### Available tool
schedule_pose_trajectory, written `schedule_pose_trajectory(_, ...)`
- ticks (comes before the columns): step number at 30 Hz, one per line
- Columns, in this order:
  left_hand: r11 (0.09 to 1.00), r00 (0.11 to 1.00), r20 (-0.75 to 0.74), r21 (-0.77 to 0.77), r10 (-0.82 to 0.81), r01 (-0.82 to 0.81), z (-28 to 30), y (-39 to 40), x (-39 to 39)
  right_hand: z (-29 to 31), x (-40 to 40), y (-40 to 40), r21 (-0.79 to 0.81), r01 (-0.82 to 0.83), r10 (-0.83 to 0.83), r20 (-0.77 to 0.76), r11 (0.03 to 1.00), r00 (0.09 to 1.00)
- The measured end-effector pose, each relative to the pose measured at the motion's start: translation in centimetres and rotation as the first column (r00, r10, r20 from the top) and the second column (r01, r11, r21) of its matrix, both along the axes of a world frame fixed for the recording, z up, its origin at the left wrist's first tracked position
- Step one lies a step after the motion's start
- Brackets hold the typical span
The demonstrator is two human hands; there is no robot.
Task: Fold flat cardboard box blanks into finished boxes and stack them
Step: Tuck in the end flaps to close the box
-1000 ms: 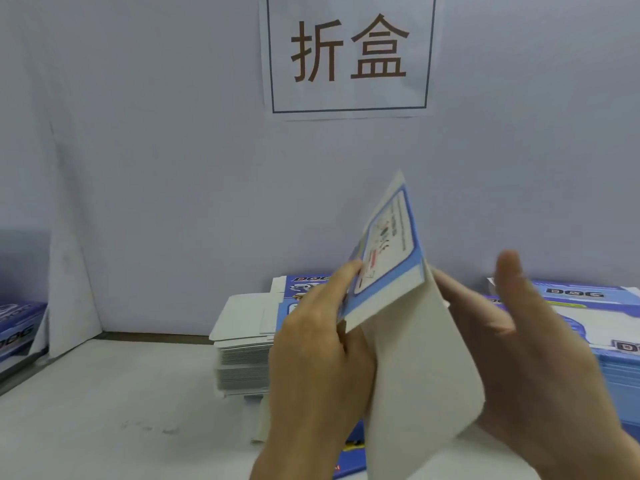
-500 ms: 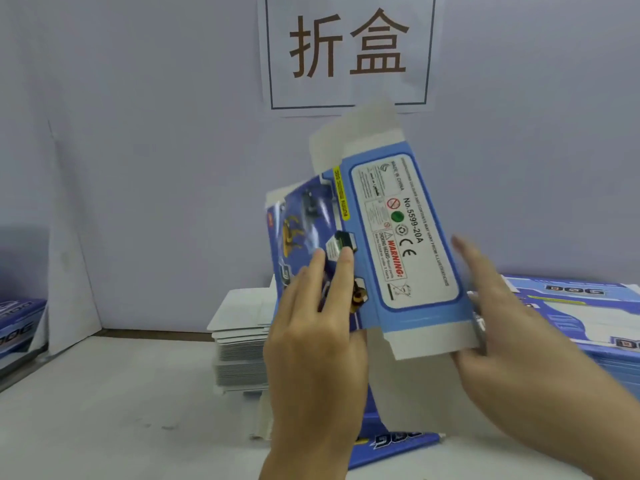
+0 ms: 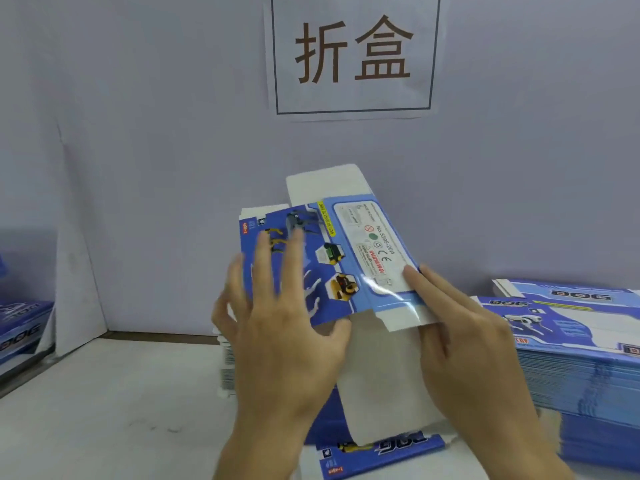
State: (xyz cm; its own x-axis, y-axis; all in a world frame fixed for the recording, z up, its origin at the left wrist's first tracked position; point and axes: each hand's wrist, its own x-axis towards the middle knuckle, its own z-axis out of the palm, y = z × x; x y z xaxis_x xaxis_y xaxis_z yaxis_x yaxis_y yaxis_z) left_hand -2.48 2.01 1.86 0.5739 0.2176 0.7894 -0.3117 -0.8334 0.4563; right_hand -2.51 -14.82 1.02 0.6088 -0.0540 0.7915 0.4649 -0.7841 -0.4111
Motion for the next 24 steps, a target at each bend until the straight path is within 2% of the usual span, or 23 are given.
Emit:
schedule_pose_trajectory(1,0.988,0.992,-0.057,-0.104,-0.117,0.11,0.4,0.6,-0.1,-0.1,0.1,0.0,0.033,0.011,-0.01,-0.023,0.999,1.0)
schedule_pose_trajectory(2,0.926,0.953,-0.069,-0.268,-0.295,0.267,0.9,1.2,-0.3,-0.2,0.3,0.1,0.066,0.024,-0.021,-0.038,0.998,0.999)
schedule_pose_trajectory(3,0.802,0.892,-0.022,-0.448,-0.451,0.395,1.3,1.8,-0.4,-0.3,0.4,0.2,0.088,0.037,-0.033,-0.044,0.995,0.998)
schedule_pose_trajectory(4,0.658,0.837,0.034,-0.602,-0.545,0.453,1.5,2.5,-0.3,-0.4,0.5,0.3,0.101,0.048,-0.044,-0.046,0.994,0.998)
schedule_pose_trajectory(5,0.533,0.783,0.074,-0.693,-0.618,0.486,1.4,3.2,-0.2,-0.5,0.5,0.4,0.111,0.06,-0.055,-0.048,0.992,0.997)
schedule_pose_trajectory(7,0.372,0.635,0.103,-0.735,-0.766,0.567,1.0,3.4,-0.1,-0.8,0.6,0.9,0.12,0.072,-0.064,-0.069,0.99,0.996)
schedule_pose_trajectory(9,0.264,0.507,0.127,-0.732,-0.853,0.628,0.7,2.9,-0.4,-1.2,0.8,1.3,0.114,0.073,-0.057,-0.134,0.991,0.989)
schedule_pose_trajectory(10,0.241,0.477,0.138,-0.722,-0.868,0.648,0.5,2.8,-0.4,-1.3,0.8,1.5,0.106,0.074,-0.054,-0.178,0.992,0.982)
schedule_pose_trajectory(12,0.271,0.469,0.118,-0.684,-0.875,0.678,0.2,2.7,-0.5,-1.6,1.0,1.4,0.087,0.067,-0.041,-0.263,0.994,0.964)
schedule_pose_trajectory(14,0.401,0.537,0.043,-0.617,-0.842,0.677,0.4,2.8,-0.7,-1.7,0.9,1.6,-0.01,0.113,-0.111,-0.295,0.994,0.949)
schedule_pose_trajectory(16,0.524,0.588,-0.032,-0.496,-0.808,0.693,0.8,2.6,-1.2,-1.6,0.7,2.2,-0.109,0.161,-0.18,-0.208,0.981,0.961)
schedule_pose_trajectory(17,0.556,0.591,-0.063,-0.432,-0.804,0.71,1.0,2.3,-1.5,-1.6,0.6,2.6,-0.086,0.131,-0.143,-0.15,0.988,0.978)
schedule_pose_trajectory(20,0.595,0.589,-0.129,-0.327,-0.798,0.734,1.0,1.4,-2.3,-1.7,0.7,3.7,0.031,-0.005,0.007,-0.046,1.0,0.999)
schedule_pose_trajectory(24,0.625,0.611,-0.144,-0.27,-0.779,0.733,1.4,0.9,-2.9,-1.9,0.7,4.1,0.071,-0.022,0.021,0.009,0.997,1.0)
